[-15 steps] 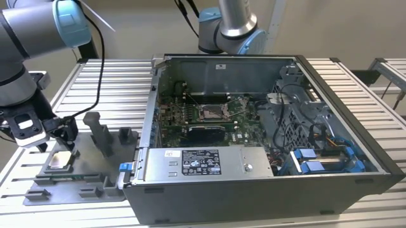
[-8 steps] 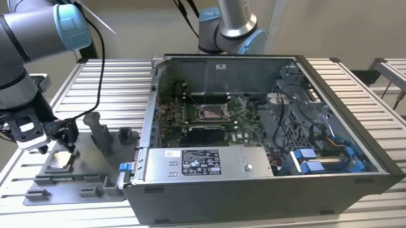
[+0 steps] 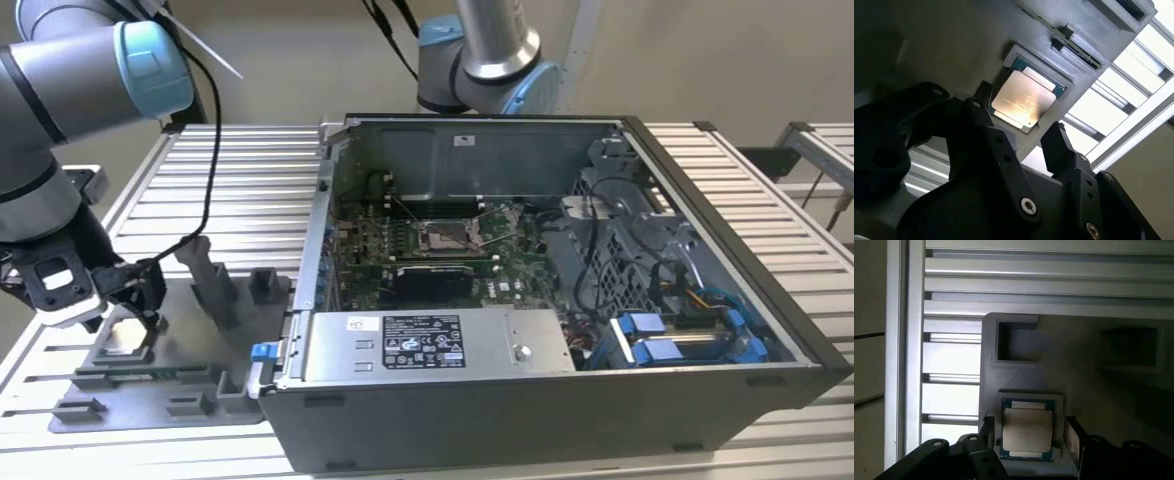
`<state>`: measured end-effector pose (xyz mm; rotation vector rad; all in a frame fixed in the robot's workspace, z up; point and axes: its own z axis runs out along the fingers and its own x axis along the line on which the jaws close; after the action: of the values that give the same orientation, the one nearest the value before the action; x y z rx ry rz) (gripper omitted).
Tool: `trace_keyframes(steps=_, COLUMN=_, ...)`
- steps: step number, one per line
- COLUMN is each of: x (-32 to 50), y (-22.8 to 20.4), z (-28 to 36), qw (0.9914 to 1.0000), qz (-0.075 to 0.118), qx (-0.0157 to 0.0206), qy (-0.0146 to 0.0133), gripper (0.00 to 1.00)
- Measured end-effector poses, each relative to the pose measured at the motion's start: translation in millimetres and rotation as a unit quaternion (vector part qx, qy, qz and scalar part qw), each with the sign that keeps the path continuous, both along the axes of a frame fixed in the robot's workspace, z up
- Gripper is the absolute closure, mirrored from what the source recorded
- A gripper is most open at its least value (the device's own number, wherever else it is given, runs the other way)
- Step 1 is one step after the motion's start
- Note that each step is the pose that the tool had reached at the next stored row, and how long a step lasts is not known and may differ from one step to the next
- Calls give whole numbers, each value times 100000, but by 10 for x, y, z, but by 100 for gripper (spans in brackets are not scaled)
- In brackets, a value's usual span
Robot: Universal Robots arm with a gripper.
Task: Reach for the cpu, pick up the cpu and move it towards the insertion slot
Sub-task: 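Pick up the cpu and move it towards the insertion slot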
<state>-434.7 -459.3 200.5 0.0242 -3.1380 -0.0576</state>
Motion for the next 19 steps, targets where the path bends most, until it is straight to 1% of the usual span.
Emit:
trace_keyframes(steps=4, x=-1, y=-22, z=-33, qw=100000, qz=-9, qx=1, qy=-3, gripper=0)
trace_keyframes(steps=7, x=-2, y=-27, z=-59, qw=100000, qz=-27, qx=0, qy=-4, gripper=0)
trace_keyframes(steps=19, x=-3, y=-28, z=-143, qw=100000, qz=-56, qx=-2, qy=-2, gripper=0)
